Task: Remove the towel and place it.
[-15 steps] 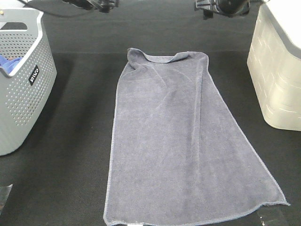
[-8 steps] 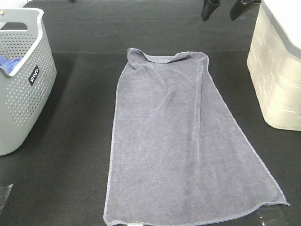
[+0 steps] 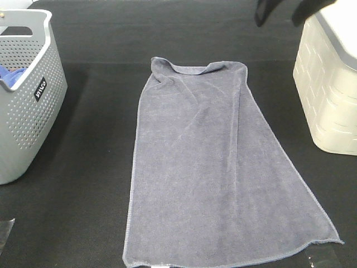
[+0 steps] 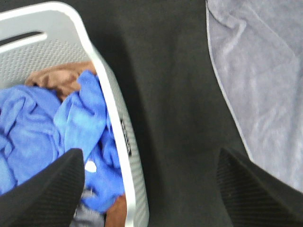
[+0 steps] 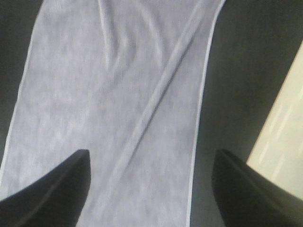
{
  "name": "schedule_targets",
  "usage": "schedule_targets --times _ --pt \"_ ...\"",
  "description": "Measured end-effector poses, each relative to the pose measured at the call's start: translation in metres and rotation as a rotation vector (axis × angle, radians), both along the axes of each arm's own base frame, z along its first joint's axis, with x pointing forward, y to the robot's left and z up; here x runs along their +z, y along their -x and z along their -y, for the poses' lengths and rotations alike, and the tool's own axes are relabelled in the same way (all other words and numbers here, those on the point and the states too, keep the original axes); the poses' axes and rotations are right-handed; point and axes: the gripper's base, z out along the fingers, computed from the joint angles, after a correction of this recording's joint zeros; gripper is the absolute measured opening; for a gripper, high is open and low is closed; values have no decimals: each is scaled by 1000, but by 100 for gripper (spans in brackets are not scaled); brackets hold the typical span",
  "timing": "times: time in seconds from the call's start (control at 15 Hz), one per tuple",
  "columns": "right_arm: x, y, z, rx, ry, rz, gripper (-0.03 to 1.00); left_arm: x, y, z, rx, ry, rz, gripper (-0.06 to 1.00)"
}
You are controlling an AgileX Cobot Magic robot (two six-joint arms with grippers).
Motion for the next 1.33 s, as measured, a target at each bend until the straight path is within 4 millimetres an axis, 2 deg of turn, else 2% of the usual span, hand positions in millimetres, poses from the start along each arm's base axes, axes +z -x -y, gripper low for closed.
schedule_targets --times 0.2,0.27,0.33,0.4,0.47,0.53,0.6,0.8,1.13,1.33 --pt "3 51 13 1 5 -59 68 -13 49 -14 20 -7 -78 74" --pt "3 51 13 1 5 -59 68 -13 49 -14 20 -7 -78 74" --pt "2 94 23 1 10 -90 68 -30 103 -30 53 -2 -142 74" --pt "0 114 29 1 12 -105 68 -40 124 -37 67 -3 -169 74" --pt "-5 136 34 0 17 -124 68 -43 134 -39 72 -1 -175 74" --pt "-8 170 43 1 17 -124 68 -55 168 -49 80 1 -184 74" --pt "-8 170 43 1 17 -124 68 -55 168 -49 80 1 -184 74" --pt "-20 230 59 1 12 -105 68 -78 231 -67 81 21 -161 74" --pt "-38 328 85 27 -35 113 68 -95 320 -90 26 133 91 74" --pt "-49 368 95 82 -63 363 68 -100 357 -99 -95 110 281 74"
